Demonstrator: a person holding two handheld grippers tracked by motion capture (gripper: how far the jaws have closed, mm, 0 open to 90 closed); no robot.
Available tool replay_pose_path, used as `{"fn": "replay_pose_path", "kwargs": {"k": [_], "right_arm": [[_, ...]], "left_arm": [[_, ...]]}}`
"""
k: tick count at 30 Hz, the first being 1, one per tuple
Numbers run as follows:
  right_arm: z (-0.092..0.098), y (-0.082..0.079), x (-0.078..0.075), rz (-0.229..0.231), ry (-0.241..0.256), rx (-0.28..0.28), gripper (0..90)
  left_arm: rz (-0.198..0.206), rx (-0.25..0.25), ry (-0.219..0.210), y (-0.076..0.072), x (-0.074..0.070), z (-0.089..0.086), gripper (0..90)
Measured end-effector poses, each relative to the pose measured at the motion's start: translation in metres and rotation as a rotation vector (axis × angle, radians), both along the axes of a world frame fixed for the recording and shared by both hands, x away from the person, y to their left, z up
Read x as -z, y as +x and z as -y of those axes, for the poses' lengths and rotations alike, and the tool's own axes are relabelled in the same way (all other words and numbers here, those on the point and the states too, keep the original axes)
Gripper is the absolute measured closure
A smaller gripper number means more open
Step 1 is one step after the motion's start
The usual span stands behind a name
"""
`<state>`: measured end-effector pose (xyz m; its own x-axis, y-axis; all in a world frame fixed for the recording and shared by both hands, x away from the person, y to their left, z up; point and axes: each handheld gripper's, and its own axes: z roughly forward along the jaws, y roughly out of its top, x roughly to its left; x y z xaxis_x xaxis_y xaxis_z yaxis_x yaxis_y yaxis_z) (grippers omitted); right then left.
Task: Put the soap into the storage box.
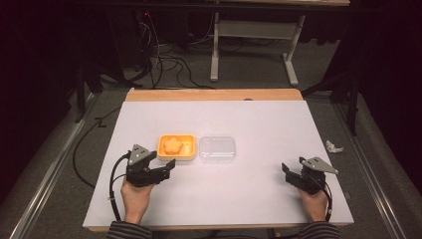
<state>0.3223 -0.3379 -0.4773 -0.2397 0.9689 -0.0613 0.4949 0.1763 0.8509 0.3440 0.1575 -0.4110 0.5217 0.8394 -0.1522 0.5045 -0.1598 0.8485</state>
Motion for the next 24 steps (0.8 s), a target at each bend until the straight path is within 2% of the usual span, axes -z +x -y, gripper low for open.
{"fn": "replay_pose_path", "kwargs": {"k": [7, 24], "right_arm": [[0.001, 0.000, 0.000, 0.001, 0.007, 0.001, 30.1], [0.000, -0.001, 0.000, 0.001, 0.003, -0.002, 30.0]], "left_arm": [[0.003, 0.015, -0.018, -0.005, 0.004, 0.001, 24.5], [0.012, 0.044, -0.015, -0.017, 0.009, 0.009, 24.0]]}}
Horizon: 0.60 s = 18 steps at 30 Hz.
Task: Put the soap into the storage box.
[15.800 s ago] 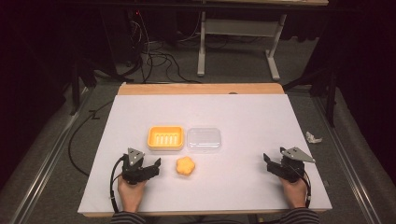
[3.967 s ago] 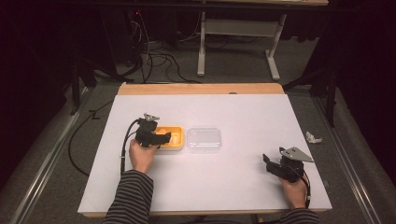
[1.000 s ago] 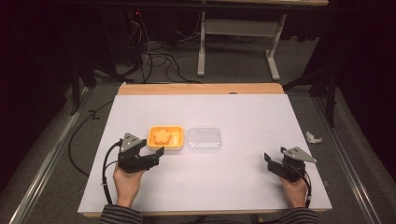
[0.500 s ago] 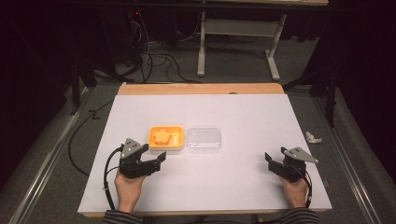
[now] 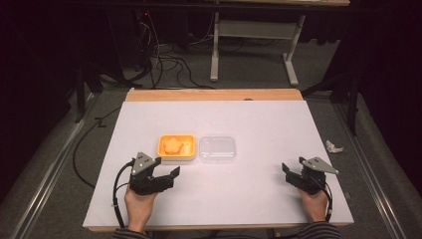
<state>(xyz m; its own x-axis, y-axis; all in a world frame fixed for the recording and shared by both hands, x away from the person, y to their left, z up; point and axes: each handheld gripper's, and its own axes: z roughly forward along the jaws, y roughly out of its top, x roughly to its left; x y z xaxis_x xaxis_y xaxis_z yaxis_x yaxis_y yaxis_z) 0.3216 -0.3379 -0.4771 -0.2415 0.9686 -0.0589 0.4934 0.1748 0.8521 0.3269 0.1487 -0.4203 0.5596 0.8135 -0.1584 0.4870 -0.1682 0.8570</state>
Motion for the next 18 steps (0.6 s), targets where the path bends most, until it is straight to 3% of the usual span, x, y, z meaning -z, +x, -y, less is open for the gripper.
{"fn": "replay_pose_path", "kwargs": {"k": [18], "right_arm": [[-0.001, -0.001, 0.000, 0.005, -0.002, -0.009, 29.9]], "left_arm": [[-0.022, 0.028, 0.010, 0.000, 0.017, 0.014, 23.9]]}}
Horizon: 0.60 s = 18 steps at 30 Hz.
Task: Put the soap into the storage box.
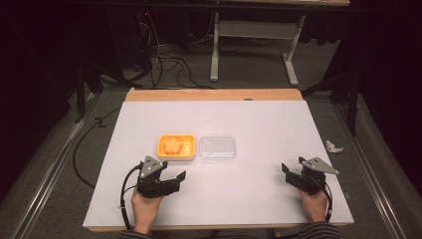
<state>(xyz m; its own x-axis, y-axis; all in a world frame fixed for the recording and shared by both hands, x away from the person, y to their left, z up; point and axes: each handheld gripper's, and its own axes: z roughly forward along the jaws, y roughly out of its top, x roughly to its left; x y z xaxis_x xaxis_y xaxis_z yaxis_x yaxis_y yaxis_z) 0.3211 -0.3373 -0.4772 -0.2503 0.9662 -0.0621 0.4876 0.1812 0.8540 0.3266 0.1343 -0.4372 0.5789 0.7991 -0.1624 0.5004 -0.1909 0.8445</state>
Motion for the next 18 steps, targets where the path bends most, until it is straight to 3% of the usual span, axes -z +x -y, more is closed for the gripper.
{"fn": "replay_pose_path", "kwargs": {"k": [18], "right_arm": [[-0.001, 0.000, 0.000, -0.003, -0.004, 0.001, 29.7]], "left_arm": [[-0.033, 0.038, 0.041, 0.006, 0.020, 0.023, 24.0]]}}
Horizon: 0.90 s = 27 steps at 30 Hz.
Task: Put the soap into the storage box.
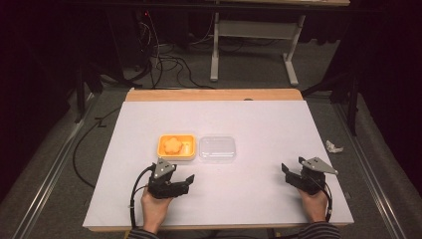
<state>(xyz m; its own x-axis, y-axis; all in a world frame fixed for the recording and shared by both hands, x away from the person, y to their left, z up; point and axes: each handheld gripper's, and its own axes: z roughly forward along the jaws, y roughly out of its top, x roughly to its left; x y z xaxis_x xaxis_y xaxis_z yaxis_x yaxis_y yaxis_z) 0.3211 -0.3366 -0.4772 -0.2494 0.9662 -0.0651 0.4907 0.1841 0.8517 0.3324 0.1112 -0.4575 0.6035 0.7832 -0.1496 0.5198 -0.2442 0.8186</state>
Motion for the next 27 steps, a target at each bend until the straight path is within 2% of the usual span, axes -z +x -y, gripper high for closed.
{"fn": "replay_pose_path", "kwargs": {"k": [3, 13, 17, 27], "right_arm": [[0.000, 0.000, 0.000, -0.001, -0.004, -0.003, 29.7], [0.000, 0.000, 0.000, -0.001, -0.007, -0.002, 29.7], [0.000, 0.000, 0.000, -0.001, -0.007, -0.002, 29.6], [-0.001, 0.000, 0.000, -0.002, -0.007, 0.001, 29.6]], "left_arm": [[-0.001, 0.001, 0.002, 0.001, 0.003, 0.003, 24.0], [-0.005, 0.020, 0.047, 0.004, 0.015, 0.015, 24.0], [-0.002, 0.029, 0.047, 0.006, 0.019, 0.019, 24.0], [0.030, 0.036, 0.062, 0.008, 0.025, 0.025, 23.9]]}}
